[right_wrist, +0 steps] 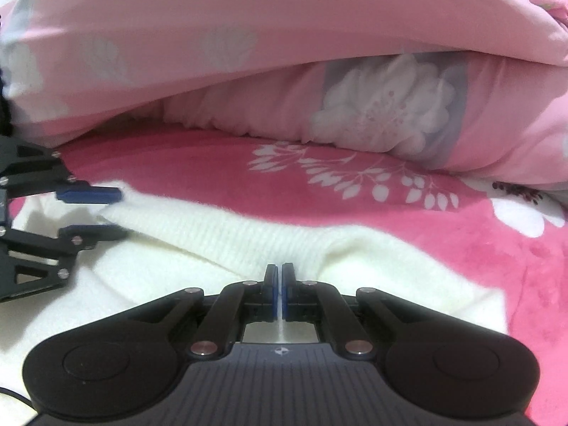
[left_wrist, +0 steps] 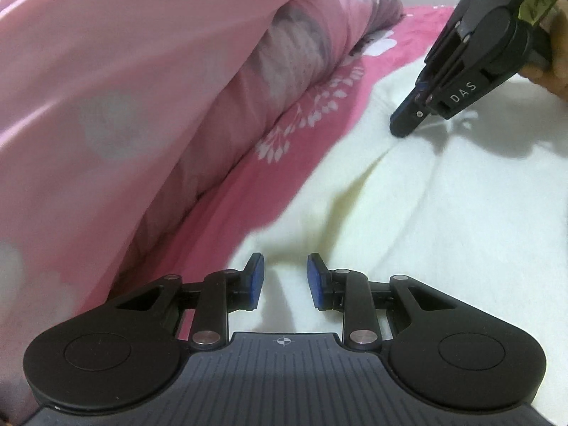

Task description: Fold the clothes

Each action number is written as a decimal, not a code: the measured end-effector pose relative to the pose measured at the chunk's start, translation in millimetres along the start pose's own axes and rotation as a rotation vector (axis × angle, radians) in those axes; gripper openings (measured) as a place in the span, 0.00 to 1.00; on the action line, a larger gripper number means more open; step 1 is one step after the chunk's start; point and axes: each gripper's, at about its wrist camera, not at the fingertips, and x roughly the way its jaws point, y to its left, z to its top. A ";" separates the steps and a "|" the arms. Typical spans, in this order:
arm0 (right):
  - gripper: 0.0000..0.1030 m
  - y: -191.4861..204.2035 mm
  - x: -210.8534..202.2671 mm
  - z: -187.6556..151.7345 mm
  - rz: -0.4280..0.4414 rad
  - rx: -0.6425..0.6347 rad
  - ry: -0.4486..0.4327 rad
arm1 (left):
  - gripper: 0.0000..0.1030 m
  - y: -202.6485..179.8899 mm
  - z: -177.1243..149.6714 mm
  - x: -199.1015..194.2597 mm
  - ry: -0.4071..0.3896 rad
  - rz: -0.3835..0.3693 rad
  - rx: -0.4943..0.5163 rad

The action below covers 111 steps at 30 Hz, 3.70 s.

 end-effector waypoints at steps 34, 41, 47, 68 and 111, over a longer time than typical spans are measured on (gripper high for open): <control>0.02 9.2 -38.7 -3.4 0.022 0.178 -0.036 | 0.36 -13.5 26.7 -33.4 0.024 0.103 -0.053; 0.03 -5.3 -184.1 -63.0 0.085 0.316 -0.154 | 0.42 -6.3 23.3 -172.9 -0.044 0.087 -0.121; 0.03 7.7 -321.4 -137.7 0.130 0.417 -0.251 | 0.51 -11.2 7.5 -327.1 -0.089 0.061 -0.257; 0.28 165.7 -330.7 -278.3 -0.198 0.191 -0.220 | 0.64 -216.2 -98.9 -297.5 -0.010 -0.102 -0.628; 1.00 166.9 -299.9 -263.2 -0.242 0.256 -0.135 | 1.00 -245.9 -100.3 -289.5 0.053 -0.004 -0.675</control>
